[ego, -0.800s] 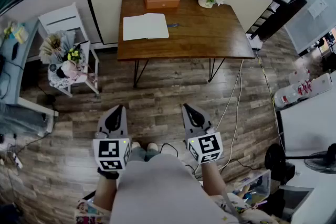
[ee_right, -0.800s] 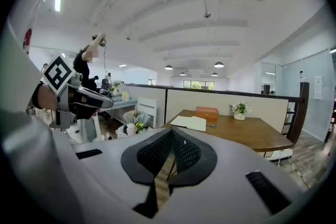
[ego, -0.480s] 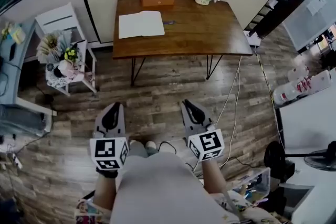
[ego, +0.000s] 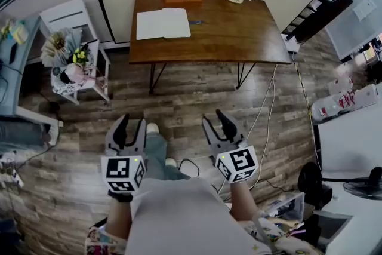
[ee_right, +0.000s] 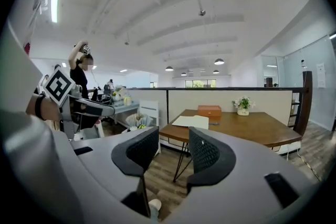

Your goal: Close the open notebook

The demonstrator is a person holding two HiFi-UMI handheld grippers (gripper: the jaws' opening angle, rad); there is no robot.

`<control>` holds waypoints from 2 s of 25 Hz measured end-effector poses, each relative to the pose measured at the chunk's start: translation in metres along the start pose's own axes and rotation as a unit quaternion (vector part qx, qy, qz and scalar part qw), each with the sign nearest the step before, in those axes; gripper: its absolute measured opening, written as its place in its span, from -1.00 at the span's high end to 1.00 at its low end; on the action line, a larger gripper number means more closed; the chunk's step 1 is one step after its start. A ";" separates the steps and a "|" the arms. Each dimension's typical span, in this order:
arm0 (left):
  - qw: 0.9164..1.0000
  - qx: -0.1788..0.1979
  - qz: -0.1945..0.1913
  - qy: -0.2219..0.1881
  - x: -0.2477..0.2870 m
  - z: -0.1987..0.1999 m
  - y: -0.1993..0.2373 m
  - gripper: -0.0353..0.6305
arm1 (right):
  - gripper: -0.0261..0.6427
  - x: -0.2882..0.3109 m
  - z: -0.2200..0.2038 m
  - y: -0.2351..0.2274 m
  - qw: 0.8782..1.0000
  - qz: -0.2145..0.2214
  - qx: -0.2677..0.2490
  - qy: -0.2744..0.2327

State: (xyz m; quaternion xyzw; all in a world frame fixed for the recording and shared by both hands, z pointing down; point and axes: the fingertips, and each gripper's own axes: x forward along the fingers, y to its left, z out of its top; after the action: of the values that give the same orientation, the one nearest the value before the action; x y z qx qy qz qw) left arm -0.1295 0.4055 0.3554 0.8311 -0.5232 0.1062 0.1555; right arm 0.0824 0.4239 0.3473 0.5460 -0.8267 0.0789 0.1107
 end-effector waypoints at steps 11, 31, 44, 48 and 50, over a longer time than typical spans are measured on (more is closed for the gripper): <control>1.000 -0.004 -0.010 0.007 0.094 0.035 0.064 0.01 | 0.25 0.098 0.017 -0.032 1.000 -0.007 0.023 0.014; 0.996 -0.017 -0.078 0.034 0.203 0.070 0.133 -0.17 | 0.09 0.212 0.049 -0.055 0.998 -0.040 0.040 0.031; 0.996 -0.035 -0.062 0.062 0.274 0.069 0.151 -0.17 | 0.00 0.285 0.047 -0.096 0.997 -0.012 0.051 0.053; 0.996 -0.039 -0.052 0.056 0.309 0.086 0.154 -0.17 | -0.01 0.317 0.053 -0.120 0.997 0.004 0.053 0.055; 0.997 -0.040 -0.047 0.053 0.328 0.096 0.155 -0.17 | -0.01 0.334 0.060 -0.135 0.997 0.012 0.048 0.056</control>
State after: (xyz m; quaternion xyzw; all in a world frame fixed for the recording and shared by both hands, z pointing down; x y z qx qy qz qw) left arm -0.1268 0.0326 0.3999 0.8411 -0.4785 0.1219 0.2208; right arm 0.0743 0.0600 0.3811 0.5353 -0.8211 0.1505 0.1292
